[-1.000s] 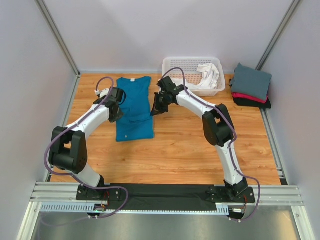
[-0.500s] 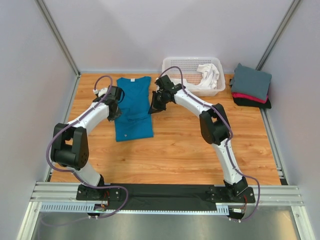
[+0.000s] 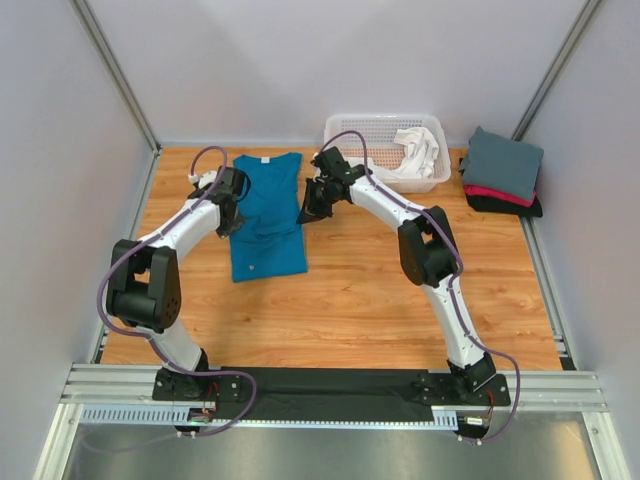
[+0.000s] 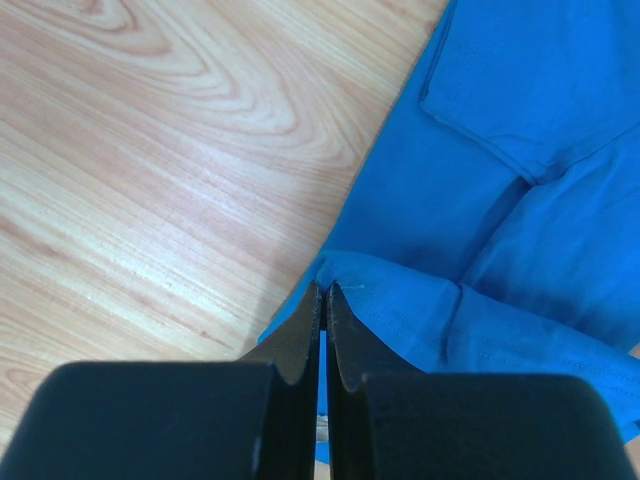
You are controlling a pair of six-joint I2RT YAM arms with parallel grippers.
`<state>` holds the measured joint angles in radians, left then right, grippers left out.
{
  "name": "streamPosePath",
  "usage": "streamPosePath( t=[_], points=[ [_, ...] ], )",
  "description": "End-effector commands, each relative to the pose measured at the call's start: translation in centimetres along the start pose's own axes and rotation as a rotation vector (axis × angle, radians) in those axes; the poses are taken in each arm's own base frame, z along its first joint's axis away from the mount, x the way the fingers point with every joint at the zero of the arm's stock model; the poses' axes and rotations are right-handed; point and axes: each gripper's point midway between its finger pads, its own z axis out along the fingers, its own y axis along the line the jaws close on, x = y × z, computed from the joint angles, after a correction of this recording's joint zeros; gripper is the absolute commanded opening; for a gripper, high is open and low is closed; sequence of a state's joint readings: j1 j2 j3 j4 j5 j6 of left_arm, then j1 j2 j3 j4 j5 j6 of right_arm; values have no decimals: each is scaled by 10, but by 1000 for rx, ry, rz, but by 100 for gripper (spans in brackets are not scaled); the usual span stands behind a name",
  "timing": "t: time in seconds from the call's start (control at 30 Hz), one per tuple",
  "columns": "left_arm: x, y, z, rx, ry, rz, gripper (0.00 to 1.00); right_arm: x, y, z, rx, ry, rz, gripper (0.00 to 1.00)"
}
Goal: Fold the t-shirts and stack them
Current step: Fold the tshirt
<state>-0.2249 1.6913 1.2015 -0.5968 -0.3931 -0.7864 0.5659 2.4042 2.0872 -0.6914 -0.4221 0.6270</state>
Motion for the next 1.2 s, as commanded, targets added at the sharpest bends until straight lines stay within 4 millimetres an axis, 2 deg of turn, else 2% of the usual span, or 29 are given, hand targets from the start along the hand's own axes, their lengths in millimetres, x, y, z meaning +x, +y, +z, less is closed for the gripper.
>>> streamPosePath(
  t=[0.0, 0.17, 0.43, 0.63, 0.83, 0.9, 1.0, 1.07, 1.1, 1.13, 1.17],
  points=[
    [-26, -9, -5, 24, -61, -15, 0, -20, 20, -10, -64, -51, -47, 1],
    [-28, -10, -1, 18, -66, -15, 0, -24, 23, -6, -80, -65, -55, 0],
    [-17, -15, 17, 13, -28, -2, 0, -22, 3, 10, -52, -41, -18, 1],
    [-14, -12, 30, -8, -8, 4, 0, -32, -4, 14, -59, -49, -11, 1],
    [-13, -25, 36, 51, 14, 26, 0, -36, 0, 13, -86, -48, -14, 8],
    [-12, -28, 36, 62, 19, 33, 9, -36, 6, 10, -108, -43, -20, 13],
    [-20, -32, 29, 89, 1, 37, 15, -39, 15, 3, -133, -54, -44, 20],
    [-31, -35, 21, 107, -33, 37, 29, -44, 24, -5, -137, -87, -80, 25],
    [-35, -35, 18, 109, -46, 39, 31, -46, 26, -7, -130, -102, -95, 28],
    [-43, -36, 14, 111, -74, 40, 45, -52, 28, -14, -118, -134, -124, 32],
    [-48, -36, 11, 111, -85, 44, 49, -55, 30, -17, -113, -150, -135, 35]
  ],
)
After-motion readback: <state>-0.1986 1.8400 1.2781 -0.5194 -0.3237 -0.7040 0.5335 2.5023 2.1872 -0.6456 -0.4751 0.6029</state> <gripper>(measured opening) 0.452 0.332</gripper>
